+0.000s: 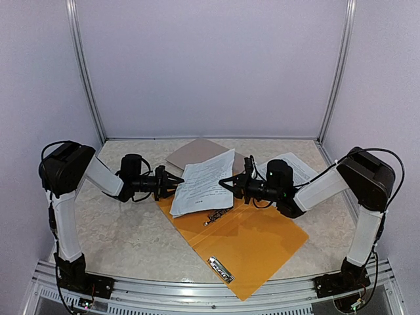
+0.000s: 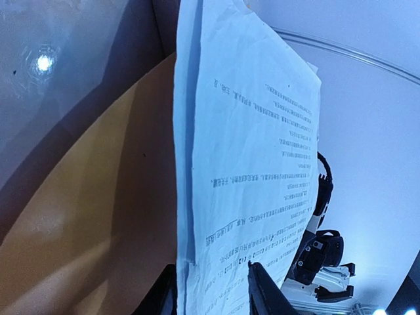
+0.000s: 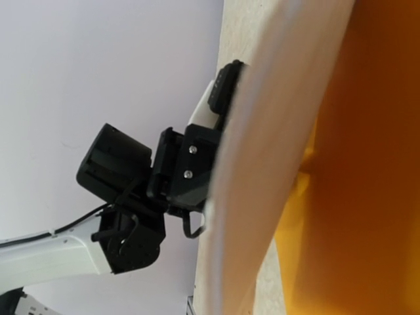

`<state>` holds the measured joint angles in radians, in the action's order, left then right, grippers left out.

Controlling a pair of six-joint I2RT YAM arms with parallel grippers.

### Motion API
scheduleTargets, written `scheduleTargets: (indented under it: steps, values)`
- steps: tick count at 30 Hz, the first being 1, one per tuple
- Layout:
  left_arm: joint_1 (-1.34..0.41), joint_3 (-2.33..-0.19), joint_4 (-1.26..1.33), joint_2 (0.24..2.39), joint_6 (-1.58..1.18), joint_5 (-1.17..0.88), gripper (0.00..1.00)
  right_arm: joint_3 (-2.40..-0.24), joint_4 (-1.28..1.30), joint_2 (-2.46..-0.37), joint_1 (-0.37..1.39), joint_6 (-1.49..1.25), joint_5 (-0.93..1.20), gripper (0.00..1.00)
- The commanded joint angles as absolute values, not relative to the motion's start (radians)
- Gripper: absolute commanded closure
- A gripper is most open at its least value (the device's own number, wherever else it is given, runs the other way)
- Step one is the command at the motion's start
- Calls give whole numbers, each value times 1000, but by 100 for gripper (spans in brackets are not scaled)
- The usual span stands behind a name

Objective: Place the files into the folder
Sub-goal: Pass from the right arm to the left

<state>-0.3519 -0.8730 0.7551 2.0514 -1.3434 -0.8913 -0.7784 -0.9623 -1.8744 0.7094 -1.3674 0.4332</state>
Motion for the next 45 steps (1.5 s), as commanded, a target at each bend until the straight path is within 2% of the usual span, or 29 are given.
scheduleTargets:
  steps: [1, 7, 20, 24, 29, 35, 41, 43, 45]
  values:
    - [-349, -901, 767, 2074, -1328, -923, 69, -762, -924, -1842, 695, -1339, 437, 100]
    - [-348, -915, 767, 2076, -1323, -940, 77, -750, -925, -1849, 695, -1338, 443, 100]
    - [-373, -955, 775, 2131, -1330, -960, 75, -749, -936, -1856, 693, -1338, 455, 100]
    - [-376, -963, 801, 2139, -1340, -977, 82, -743, -934, -1865, 692, -1333, 461, 100]
    - [-373, -964, 795, 2137, -1334, -981, 86, -725, -920, -1863, 685, -1320, 460, 100]
    - [-366, -964, 786, 2134, -1321, -1000, 99, -722, -883, -1860, 681, -1287, 459, 100]
    - [-350, -989, 680, 2107, -1230, -1021, 100, -729, -853, -1870, 685, -1257, 455, 100]
    - [-345, -1005, 582, 2088, -1169, -1024, 100, -736, -834, -1871, 687, -1236, 456, 94]
    - [-338, -1026, 460, 2057, -1082, -1017, 100, -744, -795, -1865, 689, -1202, 452, 83]
